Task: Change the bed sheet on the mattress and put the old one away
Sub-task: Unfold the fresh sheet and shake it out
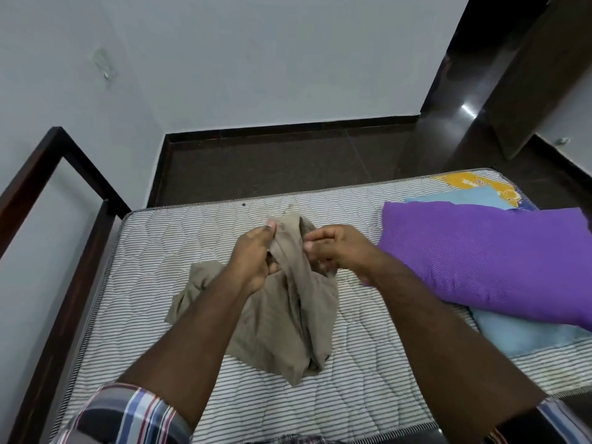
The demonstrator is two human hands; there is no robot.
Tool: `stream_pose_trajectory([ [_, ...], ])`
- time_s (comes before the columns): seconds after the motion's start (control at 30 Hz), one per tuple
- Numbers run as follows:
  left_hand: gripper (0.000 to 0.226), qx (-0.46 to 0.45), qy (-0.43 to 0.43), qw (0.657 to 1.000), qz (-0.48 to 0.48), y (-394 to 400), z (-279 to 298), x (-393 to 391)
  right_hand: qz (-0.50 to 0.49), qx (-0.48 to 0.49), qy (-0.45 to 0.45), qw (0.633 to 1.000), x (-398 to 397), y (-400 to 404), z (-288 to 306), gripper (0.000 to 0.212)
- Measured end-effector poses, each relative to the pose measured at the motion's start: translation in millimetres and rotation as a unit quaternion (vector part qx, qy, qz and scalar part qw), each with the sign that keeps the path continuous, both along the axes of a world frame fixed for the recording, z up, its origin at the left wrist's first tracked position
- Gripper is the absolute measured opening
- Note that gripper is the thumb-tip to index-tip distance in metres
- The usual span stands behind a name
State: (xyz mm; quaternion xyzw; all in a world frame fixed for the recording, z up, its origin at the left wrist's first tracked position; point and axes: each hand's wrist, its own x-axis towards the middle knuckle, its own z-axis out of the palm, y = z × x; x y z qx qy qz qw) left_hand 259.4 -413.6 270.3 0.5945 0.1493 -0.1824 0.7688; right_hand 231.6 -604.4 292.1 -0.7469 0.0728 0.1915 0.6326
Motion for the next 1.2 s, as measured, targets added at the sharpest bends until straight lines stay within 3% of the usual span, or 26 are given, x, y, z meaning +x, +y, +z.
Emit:
stream_pose_trajectory([
  [0.1,0.011,0.000,-0.013,0.999,-0.049,-10.7,-6.0,-5.3,-0.023,-0.135,-0.104,0.985,-1.0,26.6,-20.1,0.024],
  [0.17,0.010,-0.001,-0.013,0.997,-0.081,-7.1,-10.2,-9.9,-0.070,-0.195,-0.127,0.970,-1.9,29.7,-32.7,0.023],
  [0.3,0.015,0.044,-0.007,0.998,-0.037,2.7,-13.6,-11.7,-0.110,-0.121,-0.110,0.980,-2.3,22.2,-33.6,0.024],
  [0.4,0.020,0.001,0.008,1.000,0.029,14.7,-9.4,-5.8,-0.209,-0.099,-0.109,0.967,11.9,-6.6,-28.1,0.027],
  [0.47,0.021,-0.015,0.011,0.998,0.061,23.8,-6.3,-2.2,-0.323,-0.091,-0.099,0.937,24.1,-40.8,-33.1,0.023],
  [0.57,0.017,-0.032,0.011,0.994,0.100,29.9,-3.8,1.3,-0.488,-0.065,-0.110,0.863,29.5,-82.8,-42.3,0.008],
  [0.6,0.015,-0.040,0.012,0.993,0.106,29.5,-2.6,2.2,-0.493,-0.104,-0.122,0.855,27.5,-86.9,-43.0,0.026],
  [0.67,0.015,-0.050,0.010,0.993,0.108,26.1,-0.8,3.7,-0.414,-0.189,-0.161,0.876,26.0,-76.6,-49.4,0.055],
  [0.7,0.017,-0.053,0.009,0.993,0.105,23.7,0.1,4.2,-0.357,-0.184,-0.169,0.900,23.1,-61.7,-48.7,0.058],
  [0.77,0.019,-0.051,0.007,0.995,0.091,18.5,1.4,4.5,-0.238,-0.111,-0.142,0.954,15.9,-26.8,-52.3,0.048],
  [0.83,0.019,-0.044,0.003,0.997,0.067,14.2,2.4,3.6,-0.145,-0.040,-0.093,0.984,4.8,5.7,-54.7,0.041],
  [0.93,0.021,-0.026,-0.010,0.999,0.022,11.8,4.0,0.2,-0.067,-0.043,-0.075,0.994,-4.8,34.4,-61.9,0.049],
  [1.03,0.018,-0.035,-0.016,0.999,-0.012,13.6,6.2,-3.4,-0.053,-0.031,-0.084,0.995,-9.2,41.9,-58.2,0.045],
  [1.2,0.007,-0.088,-0.016,0.996,-0.008,11.6,15.4,-4.7,0.022,-0.031,-0.207,0.978,-14.6,56.2,-27.9,0.060],
])
